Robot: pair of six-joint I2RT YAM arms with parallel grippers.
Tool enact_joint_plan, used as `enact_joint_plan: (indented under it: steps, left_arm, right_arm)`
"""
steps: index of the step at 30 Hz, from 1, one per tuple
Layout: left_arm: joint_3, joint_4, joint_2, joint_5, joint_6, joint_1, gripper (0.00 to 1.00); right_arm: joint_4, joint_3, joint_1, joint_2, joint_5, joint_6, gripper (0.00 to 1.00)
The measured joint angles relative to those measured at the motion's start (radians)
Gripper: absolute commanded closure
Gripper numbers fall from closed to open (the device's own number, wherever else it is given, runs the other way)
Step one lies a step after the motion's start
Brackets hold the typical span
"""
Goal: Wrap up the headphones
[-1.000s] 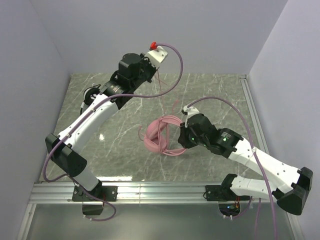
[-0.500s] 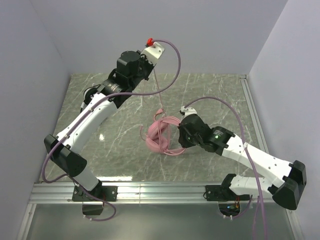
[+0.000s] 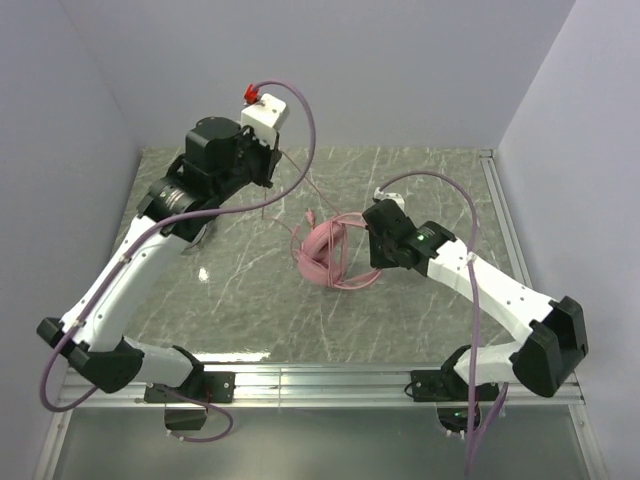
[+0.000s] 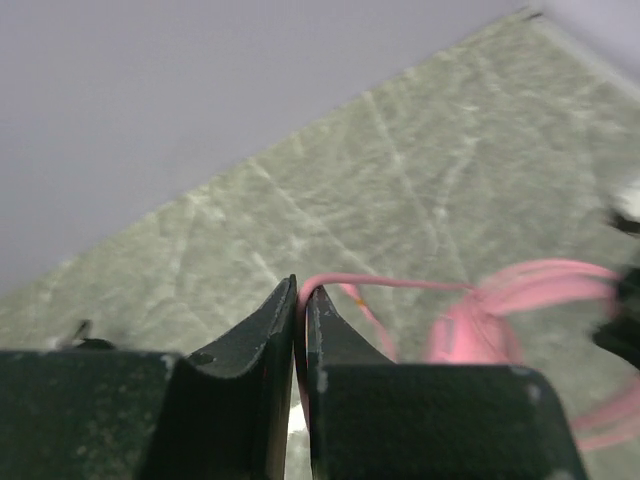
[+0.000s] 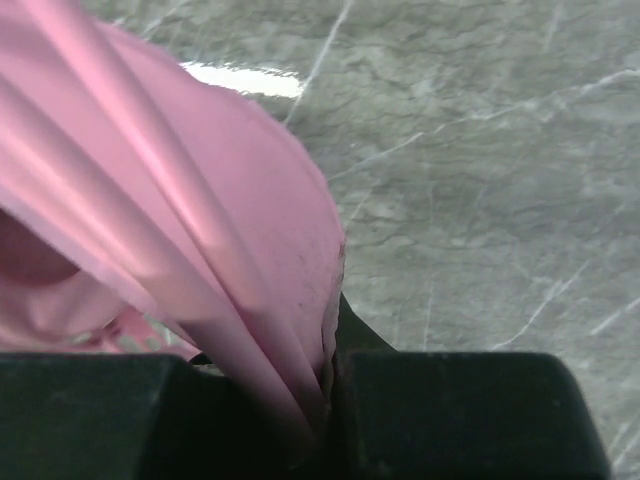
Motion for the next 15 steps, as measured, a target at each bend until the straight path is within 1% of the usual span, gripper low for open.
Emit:
enact_joint_plan:
  steps: [4, 10, 13, 15]
  left_arm:
    - [-0.006, -0.052, -0.051, 0.089, -0.063, 0.0, 0.87]
    - [-0.008, -0.103, -0.074, 0.127, -0.084, 0.002, 0.87]
    - [-0.058, -0.092, -0.112, 0.183, -0.11, 0.005, 0.87]
    - [-0.115, -0.077, -0.143, 0.257, -0.149, 0.006, 0.89]
  right_arm:
    - [-0.031, 0.034, -0.018, 0.061, 0.033, -0.005, 1.0]
    - [-0.099, 0.06, -0.05, 0.106, 0.07, -0.02, 1.0]
    - [-0.141, 0.069, -0.069, 0.11, 0.092, -0.023, 1.0]
    - [-0.152, 0.085, -0.078, 0.111, 0.097, -0.024, 1.0]
